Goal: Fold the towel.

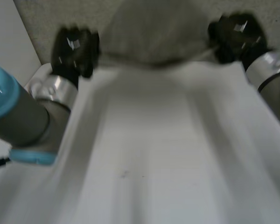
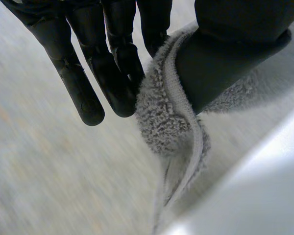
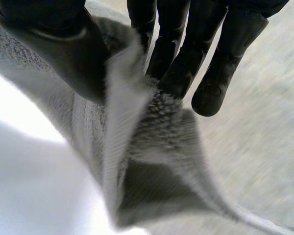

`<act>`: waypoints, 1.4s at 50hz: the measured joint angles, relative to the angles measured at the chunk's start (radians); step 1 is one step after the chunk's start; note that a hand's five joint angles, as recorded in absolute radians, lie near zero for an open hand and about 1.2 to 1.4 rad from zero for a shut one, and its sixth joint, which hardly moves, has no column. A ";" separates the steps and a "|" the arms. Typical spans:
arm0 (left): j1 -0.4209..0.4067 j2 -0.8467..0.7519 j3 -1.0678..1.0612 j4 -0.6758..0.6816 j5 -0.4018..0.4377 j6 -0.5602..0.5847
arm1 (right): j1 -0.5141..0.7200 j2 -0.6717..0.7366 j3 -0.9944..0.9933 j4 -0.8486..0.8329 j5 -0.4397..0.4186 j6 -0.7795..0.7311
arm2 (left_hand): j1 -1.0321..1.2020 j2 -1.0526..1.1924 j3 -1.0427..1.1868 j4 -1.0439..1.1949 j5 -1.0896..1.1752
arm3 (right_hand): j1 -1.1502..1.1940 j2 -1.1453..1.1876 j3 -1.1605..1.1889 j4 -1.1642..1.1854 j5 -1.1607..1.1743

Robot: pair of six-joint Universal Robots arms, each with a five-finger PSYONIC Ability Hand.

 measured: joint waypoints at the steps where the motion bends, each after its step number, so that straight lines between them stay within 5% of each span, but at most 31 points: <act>1: 0.000 -0.020 -0.042 0.010 0.000 -0.001 | 0.006 0.027 0.024 0.007 0.000 -0.020 | 0.000 0.000 0.000 0.000 0.000 | 0.000 0.000 0.000 0.000 0.000; 15: -0.006 -0.153 -0.258 0.071 0.000 -0.004 | 0.036 0.262 0.175 0.178 0.020 -0.179 | 0.000 0.000 0.000 0.000 0.000 | 0.000 0.000 0.000 0.000 0.000; 21: -0.017 -0.100 -0.265 0.065 -0.004 -0.008 | 0.028 0.182 0.251 0.183 0.018 -0.183 | 0.000 0.000 0.000 0.000 0.000 | -0.620 -0.603 -0.637 -0.632 -0.615; 23: -0.019 -0.085 -0.269 0.065 -0.004 -0.009 | 0.027 0.156 0.272 0.181 0.018 -0.177 | 0.000 0.000 0.000 0.000 0.000 | -0.659 -0.636 -0.687 -0.687 -0.675; 44: -0.015 -0.048 -0.304 0.077 -0.002 -0.021 | 0.049 -0.079 0.510 0.100 0.055 -0.042 | 0.000 0.000 0.000 0.000 0.000 | -0.690 -0.638 -0.696 -0.696 -0.695; 61: -0.009 -0.046 -0.305 0.076 -0.003 -0.027 | 0.150 -0.135 0.640 0.009 0.159 -0.075 | 0.000 0.000 0.000 0.000 0.000 | -0.690 -0.638 -0.696 -0.696 -0.693; 70: -0.007 -0.046 -0.303 0.076 -0.003 -0.030 | 0.159 -0.055 0.638 -0.026 0.160 -0.111 | 0.000 0.000 0.000 0.000 0.000 | -0.688 -0.638 -0.696 -0.695 -0.678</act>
